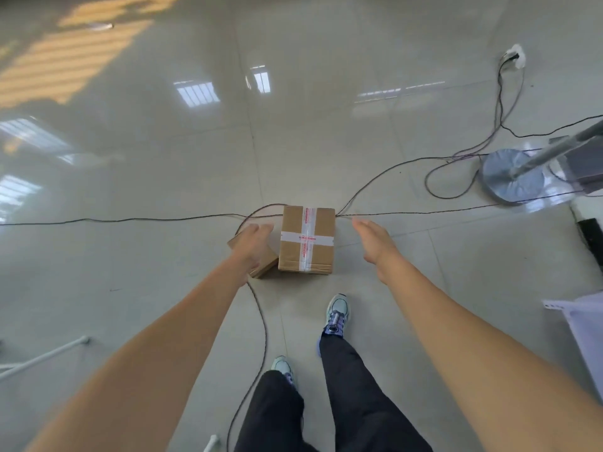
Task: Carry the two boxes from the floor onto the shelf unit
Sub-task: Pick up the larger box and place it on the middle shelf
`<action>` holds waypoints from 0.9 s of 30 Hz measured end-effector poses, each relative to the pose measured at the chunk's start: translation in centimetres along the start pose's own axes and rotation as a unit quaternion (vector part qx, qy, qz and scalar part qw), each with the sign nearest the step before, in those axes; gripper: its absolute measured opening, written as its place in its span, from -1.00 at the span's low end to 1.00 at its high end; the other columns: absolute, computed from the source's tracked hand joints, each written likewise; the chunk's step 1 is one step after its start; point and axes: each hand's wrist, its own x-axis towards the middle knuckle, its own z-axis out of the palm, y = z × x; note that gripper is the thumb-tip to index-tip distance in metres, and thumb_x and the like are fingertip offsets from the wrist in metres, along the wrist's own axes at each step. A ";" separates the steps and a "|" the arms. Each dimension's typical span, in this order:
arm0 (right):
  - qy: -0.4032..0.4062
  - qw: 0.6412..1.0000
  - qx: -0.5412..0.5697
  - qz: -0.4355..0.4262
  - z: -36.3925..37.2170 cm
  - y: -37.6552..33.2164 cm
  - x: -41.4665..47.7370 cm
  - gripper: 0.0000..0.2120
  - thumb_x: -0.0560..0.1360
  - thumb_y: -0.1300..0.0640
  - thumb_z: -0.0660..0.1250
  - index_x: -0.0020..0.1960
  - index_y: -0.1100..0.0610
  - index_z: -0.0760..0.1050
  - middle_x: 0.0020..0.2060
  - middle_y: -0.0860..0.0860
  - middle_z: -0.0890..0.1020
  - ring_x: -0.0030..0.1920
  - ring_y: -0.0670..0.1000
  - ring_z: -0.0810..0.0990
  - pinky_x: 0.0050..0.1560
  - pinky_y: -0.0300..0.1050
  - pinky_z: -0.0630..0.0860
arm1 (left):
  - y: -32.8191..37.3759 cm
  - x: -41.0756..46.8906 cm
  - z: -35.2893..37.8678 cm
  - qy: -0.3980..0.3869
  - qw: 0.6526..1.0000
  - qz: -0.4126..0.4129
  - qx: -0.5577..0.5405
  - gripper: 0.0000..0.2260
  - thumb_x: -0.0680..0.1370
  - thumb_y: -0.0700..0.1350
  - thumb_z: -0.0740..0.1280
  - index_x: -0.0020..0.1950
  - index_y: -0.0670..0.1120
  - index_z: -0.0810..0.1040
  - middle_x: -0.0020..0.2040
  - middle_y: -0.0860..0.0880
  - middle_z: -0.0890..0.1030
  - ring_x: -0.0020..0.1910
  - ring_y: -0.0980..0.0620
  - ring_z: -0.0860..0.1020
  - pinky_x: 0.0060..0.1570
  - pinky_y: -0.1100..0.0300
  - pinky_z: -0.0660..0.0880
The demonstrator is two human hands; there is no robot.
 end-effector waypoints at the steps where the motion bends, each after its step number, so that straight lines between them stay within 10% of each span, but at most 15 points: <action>1: 0.000 1.000 -0.002 0.009 0.1 0.4 1.6 -0.62 0.68 -0.03 0.18 0.43 0.09 0.46 0.41 0.03 0.50 0.22 0.02 0.42 0.39 0.06 0.37 | 0.1 1.0 0.6 0.007 1.000 -0.006 -0.001 -0.72 0.72 0.15 0.15 0.29 0.02 0.47 0.19 0.02 0.49 0.31 -0.06 0.45 0.25 0.00 0.41; 13: 0.002 0.994 -0.016 0.105 3.8 9.2 19.2 -0.59 0.68 -0.04 0.20 0.45 0.13 0.45 0.16 -0.01 0.46 0.14 0.01 0.41 0.20 -0.06 0.36 | -4.8 18.6 5.0 -0.013 0.996 -0.085 0.009 -0.41 0.71 0.17 0.22 0.69 -0.03 0.26 0.63 -0.08 0.37 0.57 -0.13 0.38 0.55 -0.19 0.35; 27: 0.012 0.980 -0.052 0.192 10.1 23.3 38.7 -0.45 0.69 -0.16 0.04 0.58 0.10 0.27 0.56 0.05 0.33 0.52 0.09 0.34 0.51 0.21 0.29 | -14.0 40.9 10.7 0.010 0.994 -0.103 0.018 -0.46 0.76 0.15 0.03 0.68 -0.09 0.25 0.66 -0.12 0.34 0.59 -0.12 0.33 0.26 0.14 0.23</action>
